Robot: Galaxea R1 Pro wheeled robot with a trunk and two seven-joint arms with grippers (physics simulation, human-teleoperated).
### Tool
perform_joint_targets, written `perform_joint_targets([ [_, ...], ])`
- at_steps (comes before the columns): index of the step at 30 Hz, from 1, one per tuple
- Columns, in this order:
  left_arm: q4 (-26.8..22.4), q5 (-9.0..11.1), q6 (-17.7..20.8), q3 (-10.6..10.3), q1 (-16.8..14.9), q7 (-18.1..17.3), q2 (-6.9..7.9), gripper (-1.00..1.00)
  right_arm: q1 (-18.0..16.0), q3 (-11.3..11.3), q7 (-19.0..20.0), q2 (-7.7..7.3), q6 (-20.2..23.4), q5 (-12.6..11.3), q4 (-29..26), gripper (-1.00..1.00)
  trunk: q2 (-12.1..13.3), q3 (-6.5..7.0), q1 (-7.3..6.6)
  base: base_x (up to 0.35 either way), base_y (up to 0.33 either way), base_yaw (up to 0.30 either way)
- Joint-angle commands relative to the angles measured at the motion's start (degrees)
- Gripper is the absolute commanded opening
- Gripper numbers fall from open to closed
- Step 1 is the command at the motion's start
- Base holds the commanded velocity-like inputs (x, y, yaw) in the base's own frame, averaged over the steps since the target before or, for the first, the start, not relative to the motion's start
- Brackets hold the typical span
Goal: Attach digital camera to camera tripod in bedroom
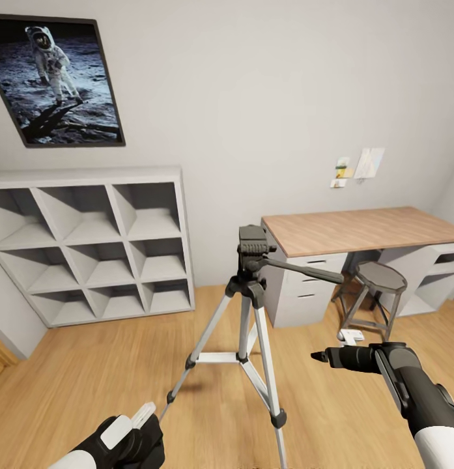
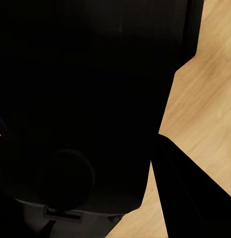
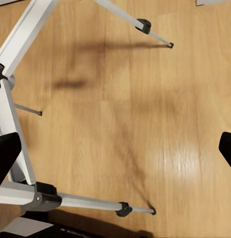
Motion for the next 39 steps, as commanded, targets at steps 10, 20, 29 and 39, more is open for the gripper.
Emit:
perform_joint_targets([
  [10,-0.10,0.24,0.36,0.48,-0.01,0.39,-0.01,-1.00,-0.05,-0.11,0.58,0.01,0.15,0.60,-0.05,1.00,-0.08,-1.02,0.01,0.000,0.000,0.000],
  [20,-0.10,0.31,0.36,0.48,-0.01,0.39,-0.01,-1.00,-0.05,-0.11,0.66,0.10,0.15,0.67,-0.05,1.00,-0.08,-1.94,0.01,0.000,0.000,0.000],
  [29,-0.10,0.33,0.36,0.48,-0.01,0.39,-0.01,-1.00,-0.05,-0.11,0.72,0.10,0.15,0.68,-0.05,1.00,-0.08,-2.77,0.01,0.000,0.000,0.000],
  [39,-0.10,0.33,0.36,0.48,-0.01,0.39,0.02,-1.00,-0.05,-0.10,0.82,0.26,0.23,0.72,-0.14,1.00,-0.08,-3.01,0.01,0.000,0.000,-0.065],
])
